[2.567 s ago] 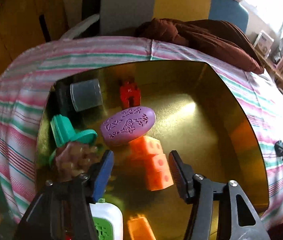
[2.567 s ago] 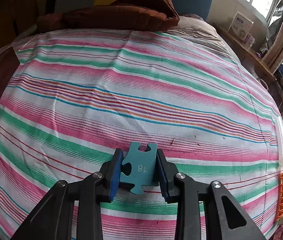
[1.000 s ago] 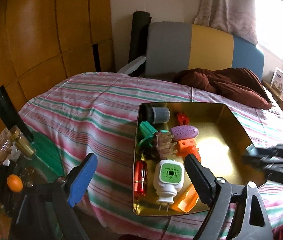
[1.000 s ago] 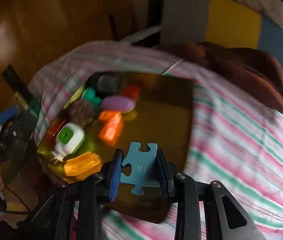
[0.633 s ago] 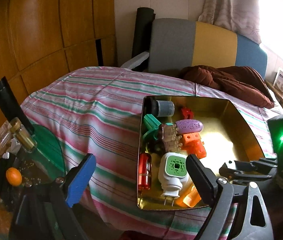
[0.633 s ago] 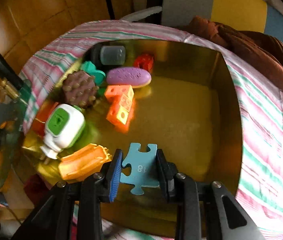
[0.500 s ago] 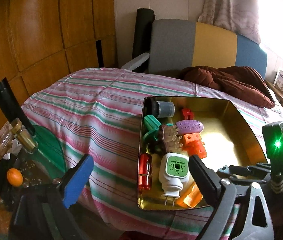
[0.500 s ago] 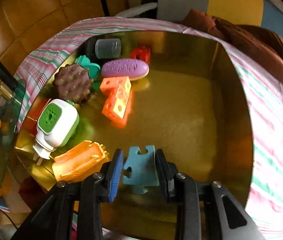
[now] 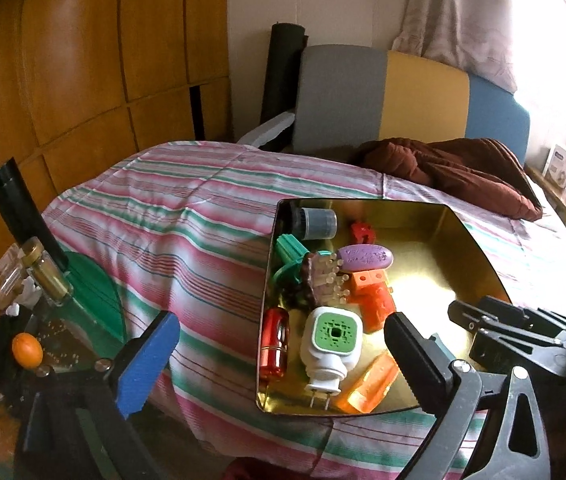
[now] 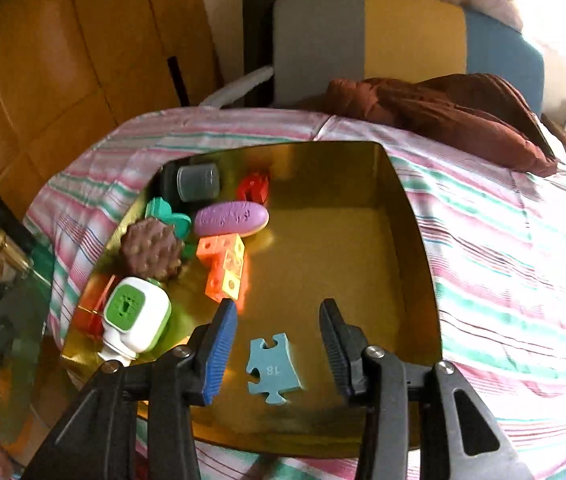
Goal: Organize rigid objects
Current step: 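Open the right tool to drop the teal piece into the tray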
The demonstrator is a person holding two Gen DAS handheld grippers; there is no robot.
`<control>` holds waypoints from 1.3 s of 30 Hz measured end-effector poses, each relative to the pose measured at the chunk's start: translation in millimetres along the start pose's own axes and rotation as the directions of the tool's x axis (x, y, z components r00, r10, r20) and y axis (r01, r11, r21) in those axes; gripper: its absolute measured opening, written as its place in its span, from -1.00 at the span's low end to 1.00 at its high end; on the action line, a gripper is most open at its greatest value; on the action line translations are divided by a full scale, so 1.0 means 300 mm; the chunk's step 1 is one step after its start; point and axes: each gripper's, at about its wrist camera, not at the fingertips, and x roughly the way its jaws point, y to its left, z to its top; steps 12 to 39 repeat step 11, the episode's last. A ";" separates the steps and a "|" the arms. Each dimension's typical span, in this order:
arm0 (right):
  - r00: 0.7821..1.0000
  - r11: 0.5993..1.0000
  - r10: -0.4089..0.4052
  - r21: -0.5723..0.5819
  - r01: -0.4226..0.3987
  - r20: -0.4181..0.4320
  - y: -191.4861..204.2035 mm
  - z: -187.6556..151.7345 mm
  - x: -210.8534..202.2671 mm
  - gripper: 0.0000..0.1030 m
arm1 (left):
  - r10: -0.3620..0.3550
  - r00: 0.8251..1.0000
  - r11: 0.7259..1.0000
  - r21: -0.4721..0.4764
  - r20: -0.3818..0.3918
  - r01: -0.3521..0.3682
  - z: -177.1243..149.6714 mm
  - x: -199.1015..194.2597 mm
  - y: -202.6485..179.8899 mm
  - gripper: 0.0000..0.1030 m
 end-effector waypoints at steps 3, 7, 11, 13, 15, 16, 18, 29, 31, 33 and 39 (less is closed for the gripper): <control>1.000 1.000 0.001 0.013 -0.001 0.005 -0.009 0.002 -0.016 -0.17 | -0.040 0.999 0.999 -0.020 0.022 0.040 -0.011 -0.010 -0.006 0.99; 1.000 1.000 -0.027 0.013 0.027 0.008 -0.020 -0.003 -0.031 -0.17 | -0.013 0.999 1.000 0.001 0.044 0.013 -0.016 -0.021 -0.019 0.95; 0.997 0.998 -0.064 0.015 0.063 0.045 -0.021 -0.002 -0.050 -0.17 | 0.019 0.999 1.000 -0.022 0.040 -0.018 -0.017 -0.024 -0.005 0.98; 0.997 0.998 -0.064 0.015 0.063 0.045 -0.021 -0.002 -0.050 -0.17 | 0.019 0.999 1.000 -0.022 0.040 -0.018 -0.017 -0.024 -0.005 0.98; 0.997 0.998 -0.064 0.015 0.063 0.045 -0.021 -0.002 -0.050 -0.17 | 0.019 0.999 1.000 -0.022 0.040 -0.018 -0.017 -0.024 -0.005 0.98; 0.997 0.998 -0.064 0.015 0.063 0.045 -0.021 -0.002 -0.050 -0.17 | 0.019 0.999 1.000 -0.022 0.040 -0.018 -0.017 -0.024 -0.005 0.98; 0.997 0.998 -0.064 0.015 0.063 0.045 -0.021 -0.002 -0.050 -0.17 | 0.019 0.999 1.000 -0.022 0.040 -0.018 -0.017 -0.024 -0.005 0.98; 0.997 0.998 -0.064 0.015 0.063 0.045 -0.021 -0.002 -0.050 -0.17 | 0.019 0.999 1.000 -0.022 0.040 -0.018 -0.017 -0.024 -0.005 0.98; 0.997 0.998 -0.064 0.015 0.063 0.045 -0.021 -0.002 -0.050 -0.17 | 0.019 0.999 1.000 -0.022 0.040 -0.018 -0.017 -0.024 -0.005 0.98; 0.997 0.998 -0.064 0.015 0.063 0.045 -0.021 -0.002 -0.050 -0.17 | 0.019 0.999 1.000 -0.022 0.040 -0.018 -0.017 -0.024 -0.005 0.98; 0.997 0.998 -0.064 0.015 0.063 0.045 -0.021 -0.002 -0.050 -0.17 | 0.019 0.999 1.000 -0.022 0.040 -0.018 -0.017 -0.024 -0.005 0.98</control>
